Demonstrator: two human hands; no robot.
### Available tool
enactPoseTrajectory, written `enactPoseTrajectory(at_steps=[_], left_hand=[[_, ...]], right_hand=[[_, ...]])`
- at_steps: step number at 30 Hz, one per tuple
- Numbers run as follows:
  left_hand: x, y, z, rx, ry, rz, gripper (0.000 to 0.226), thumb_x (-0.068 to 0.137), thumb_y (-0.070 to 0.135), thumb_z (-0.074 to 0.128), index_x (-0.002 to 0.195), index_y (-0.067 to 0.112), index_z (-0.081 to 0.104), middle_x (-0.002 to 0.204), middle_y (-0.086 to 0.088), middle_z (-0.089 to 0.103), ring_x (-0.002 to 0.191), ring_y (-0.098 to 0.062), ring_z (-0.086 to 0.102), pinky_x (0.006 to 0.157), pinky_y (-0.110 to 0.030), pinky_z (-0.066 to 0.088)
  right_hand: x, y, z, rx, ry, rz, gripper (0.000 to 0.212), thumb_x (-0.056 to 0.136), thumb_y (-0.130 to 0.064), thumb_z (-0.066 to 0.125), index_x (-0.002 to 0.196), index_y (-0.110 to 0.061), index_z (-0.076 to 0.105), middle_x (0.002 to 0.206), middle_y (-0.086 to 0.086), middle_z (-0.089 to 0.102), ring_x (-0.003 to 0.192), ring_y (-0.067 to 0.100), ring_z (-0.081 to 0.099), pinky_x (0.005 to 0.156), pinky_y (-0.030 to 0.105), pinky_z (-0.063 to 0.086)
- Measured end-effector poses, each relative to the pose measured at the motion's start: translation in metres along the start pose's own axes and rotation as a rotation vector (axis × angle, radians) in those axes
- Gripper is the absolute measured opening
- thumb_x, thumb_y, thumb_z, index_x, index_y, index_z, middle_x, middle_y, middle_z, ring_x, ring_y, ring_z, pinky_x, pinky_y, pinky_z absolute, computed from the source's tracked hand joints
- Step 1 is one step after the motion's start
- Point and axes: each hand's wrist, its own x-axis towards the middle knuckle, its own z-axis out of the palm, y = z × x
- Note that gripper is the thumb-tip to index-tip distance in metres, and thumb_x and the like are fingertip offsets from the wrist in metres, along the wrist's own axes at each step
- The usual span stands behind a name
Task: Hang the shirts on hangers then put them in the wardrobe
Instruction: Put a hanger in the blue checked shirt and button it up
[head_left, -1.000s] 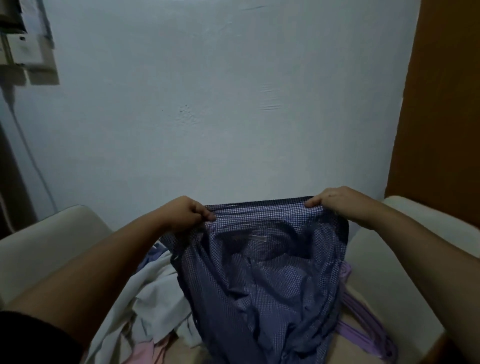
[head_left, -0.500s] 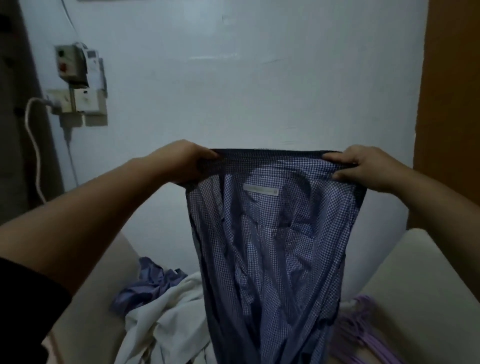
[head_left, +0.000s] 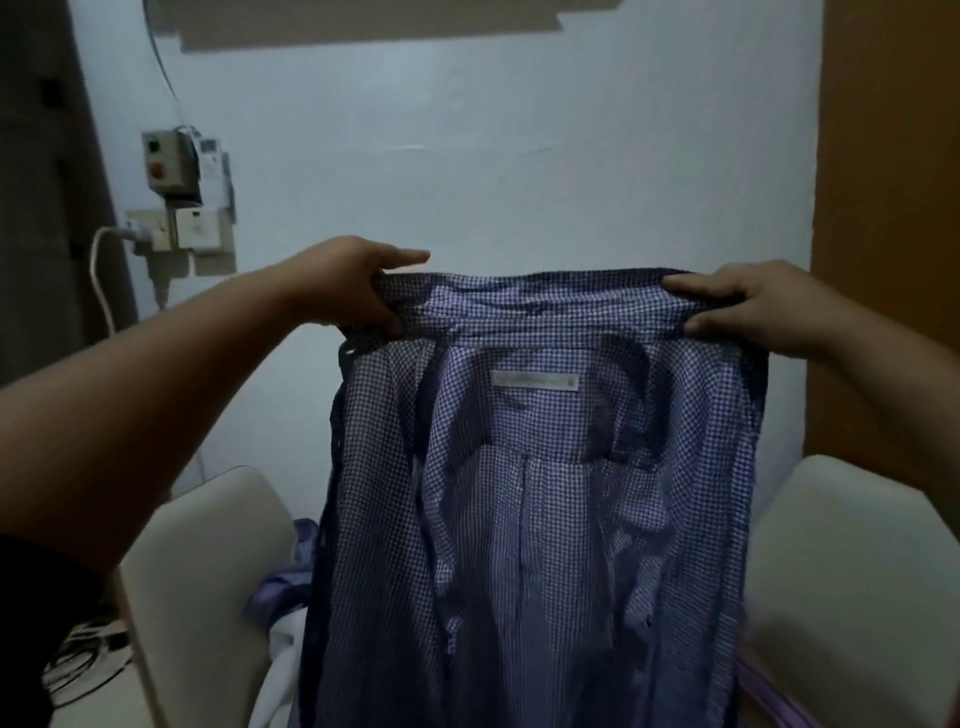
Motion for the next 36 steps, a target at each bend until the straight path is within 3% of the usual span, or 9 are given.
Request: enactPoseTrajectory(at_steps=[7, 13, 16, 18, 22, 27, 29, 33, 36], left_hand=[[-0.006, -0.029, 0.085, -0.043, -0.206, -0.097, 0.082, 0.070, 0.018, 0.084, 0.141, 0.030, 0.046, 0.126, -0.003, 0.060, 0.094, -0.017, 0.056, 0.082, -0.038, 0.056], [-0.030, -0.075, 0.206, -0.382, -0.462, -0.245, 0.028, 0.070, 0.010, 0.083, 0.091, 0.024, 0.071, 0.084, 0.005, 0.070, 0.080, -0.014, 0.065, 0.064, -0.014, 0.052], [-0.045, -0.104, 0.273, -0.688, -0.502, -0.323, 0.045, 0.070, 0.008, 0.082, 0.105, 0.034, 0.070, 0.103, -0.009, 0.071, 0.093, -0.023, 0.063, 0.089, -0.032, 0.052], [-0.052, -0.120, 0.314, -0.853, -0.554, -0.382, 0.052, 0.061, 0.023, 0.089, 0.104, 0.041, 0.067, 0.102, -0.022, 0.063, 0.090, -0.030, 0.052, 0.082, -0.051, 0.041], [-0.053, -0.136, 0.369, -1.084, -0.644, -0.452, 0.028, 0.070, 0.022, 0.077, 0.085, 0.030, 0.055, 0.098, -0.016, 0.051, 0.091, -0.031, 0.039, 0.070, -0.041, 0.028], [-0.030, -0.158, 0.436, -0.700, -0.817, -0.338, 0.043, 0.094, 0.004, 0.052, 0.075, 0.033, 0.076, 0.067, -0.013, 0.052, 0.058, -0.021, 0.037, 0.050, -0.022, 0.032], [-0.025, -0.160, 0.463, -0.532, -0.878, -0.336, 0.045, 0.092, 0.002, 0.049, 0.090, 0.037, 0.076, 0.064, 0.010, 0.066, 0.058, -0.009, 0.051, 0.057, -0.017, 0.041], [-0.030, -0.161, 0.523, -0.371, -0.822, -0.318, 0.038, 0.085, 0.024, 0.069, 0.121, 0.035, 0.064, 0.100, 0.012, 0.069, 0.088, -0.007, 0.061, 0.085, -0.021, 0.046], [-0.038, -0.164, 0.563, -0.214, -0.853, -0.319, 0.076, 0.073, 0.050, 0.076, 0.141, 0.036, 0.045, 0.129, 0.003, 0.060, 0.112, -0.015, 0.057, 0.095, -0.026, 0.043]], right_hand=[[-0.012, 0.038, 0.075, 0.019, -0.154, 0.082, 0.051, 0.086, -0.014, 0.066, 0.132, -0.030, 0.051, 0.090, -0.012, 0.050, 0.098, 0.015, 0.047, 0.082, 0.022, 0.029], [-0.032, 0.092, 0.178, 0.070, -0.311, 0.200, 0.053, 0.087, -0.013, 0.066, 0.135, -0.025, 0.049, 0.086, -0.021, 0.045, 0.096, 0.013, 0.047, 0.071, 0.019, 0.029], [-0.042, 0.123, 0.231, 0.102, -0.414, 0.291, 0.052, 0.087, -0.012, 0.065, 0.136, -0.023, 0.049, 0.109, -0.001, 0.059, 0.097, 0.013, 0.046, 0.072, 0.017, 0.028], [-0.046, 0.144, 0.266, 0.100, -0.487, 0.344, 0.052, 0.088, -0.013, 0.064, 0.137, -0.023, 0.048, 0.126, 0.009, 0.056, 0.106, 0.019, 0.049, 0.076, 0.018, 0.029], [-0.047, 0.183, 0.328, 0.116, -0.593, 0.428, 0.052, 0.090, -0.012, 0.062, 0.138, -0.021, 0.046, 0.136, 0.011, 0.052, 0.119, 0.023, 0.048, 0.075, 0.015, 0.029], [-0.041, 0.231, 0.406, 0.141, -0.677, 0.475, 0.052, 0.087, -0.007, 0.065, 0.136, -0.015, 0.049, 0.137, 0.011, 0.051, 0.115, 0.015, 0.048, 0.077, 0.011, 0.029], [-0.039, 0.248, 0.436, 0.117, -0.760, 0.462, 0.056, 0.086, -0.008, 0.065, 0.139, -0.013, 0.045, 0.144, 0.008, 0.043, 0.130, 0.018, 0.041, 0.091, 0.012, 0.027], [-0.042, 0.276, 0.488, -0.002, -0.853, 0.402, 0.068, 0.086, -0.039, 0.065, 0.143, -0.016, 0.038, 0.148, 0.009, 0.040, 0.134, 0.022, 0.039, 0.106, 0.025, 0.027], [-0.054, 0.290, 0.517, -0.148, -0.804, 0.313, 0.080, 0.079, -0.063, 0.058, 0.145, -0.023, 0.036, 0.147, 0.008, 0.040, 0.132, 0.023, 0.040, 0.109, 0.031, 0.028]])
